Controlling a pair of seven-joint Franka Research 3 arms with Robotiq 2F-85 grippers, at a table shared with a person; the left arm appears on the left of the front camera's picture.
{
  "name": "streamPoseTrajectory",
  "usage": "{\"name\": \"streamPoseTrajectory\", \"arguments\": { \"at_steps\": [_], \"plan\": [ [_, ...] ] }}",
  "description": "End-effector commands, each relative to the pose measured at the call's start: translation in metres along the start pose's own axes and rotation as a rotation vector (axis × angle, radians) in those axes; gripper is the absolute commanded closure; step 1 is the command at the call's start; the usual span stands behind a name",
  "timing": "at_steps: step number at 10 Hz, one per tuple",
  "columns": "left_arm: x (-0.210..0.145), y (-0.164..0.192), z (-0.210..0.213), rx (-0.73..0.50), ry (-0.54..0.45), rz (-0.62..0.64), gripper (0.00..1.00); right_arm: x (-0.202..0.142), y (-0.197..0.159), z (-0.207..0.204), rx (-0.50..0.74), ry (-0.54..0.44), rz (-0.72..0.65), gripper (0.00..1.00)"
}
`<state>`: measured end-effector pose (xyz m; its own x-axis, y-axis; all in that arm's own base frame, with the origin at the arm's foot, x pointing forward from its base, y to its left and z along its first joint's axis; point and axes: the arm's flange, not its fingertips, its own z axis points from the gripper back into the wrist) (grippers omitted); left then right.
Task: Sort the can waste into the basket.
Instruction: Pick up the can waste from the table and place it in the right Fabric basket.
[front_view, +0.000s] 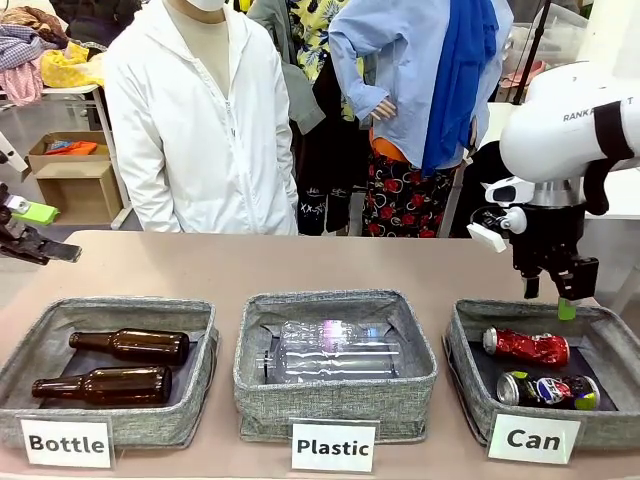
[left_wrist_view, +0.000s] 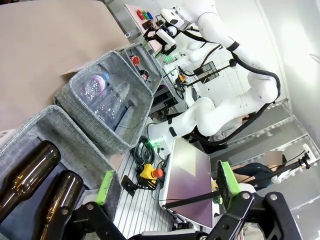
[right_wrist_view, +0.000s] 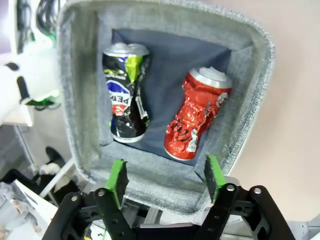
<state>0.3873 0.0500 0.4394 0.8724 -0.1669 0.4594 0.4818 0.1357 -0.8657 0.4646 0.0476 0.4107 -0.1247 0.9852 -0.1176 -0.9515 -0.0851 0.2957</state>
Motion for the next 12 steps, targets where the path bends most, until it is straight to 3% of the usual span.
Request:
{"name": "streamPoseTrajectory", "arguments": {
  "at_steps": [1, 3, 4, 5, 6, 7, 9, 11, 12],
  "plan": [
    [-0.002, -0.001, -0.001, 0.010, 0.006, -0.002, 0.00, -0.002, -0.005, 0.005, 0.031, -0.019, 0.007, 0.00],
    [-0.002, -0.001, -0.001, 0.010, 0.006, -0.002, 0.00, -0.001, -0.006, 0.005, 0.048, -0.078, -0.045, 0.00],
    [-0.002, -0.001, -0.001, 0.010, 0.006, -0.002, 0.00, 0.001, -0.006, 0.006, 0.073, -0.142, -0.098, 0.00],
    [-0.002, -0.001, -0.001, 0.010, 0.006, -0.002, 0.00, 0.005, -0.007, 0.011, 0.086, -0.269, -0.174, 0.00],
    [-0.002, -0.001, -0.001, 0.010, 0.006, -0.002, 0.00, 0.010, -0.009, 0.017, 0.071, -0.480, -0.278, 0.00],
    [-0.002, -0.001, -0.001, 0.010, 0.006, -0.002, 0.00, 0.012, -0.015, 0.027, 0.123, -0.807, -0.475, 0.00],
    [-0.002, -0.001, -0.001, 0.010, 0.006, -0.002, 0.00, 0.005, -0.021, 0.033, 0.301, -1.082, -0.560, 0.00],
    [-0.002, -0.001, -0.001, 0.010, 0.006, -0.002, 0.00, -0.020, -0.035, 0.038, 0.587, -1.440, -0.513, 0.00],
    [-0.002, -0.001, -0.001, 0.010, 0.006, -0.002, 0.00, -0.034, -0.043, 0.035, 0.660, -1.570, -0.582, 0.00]
  ]
}}
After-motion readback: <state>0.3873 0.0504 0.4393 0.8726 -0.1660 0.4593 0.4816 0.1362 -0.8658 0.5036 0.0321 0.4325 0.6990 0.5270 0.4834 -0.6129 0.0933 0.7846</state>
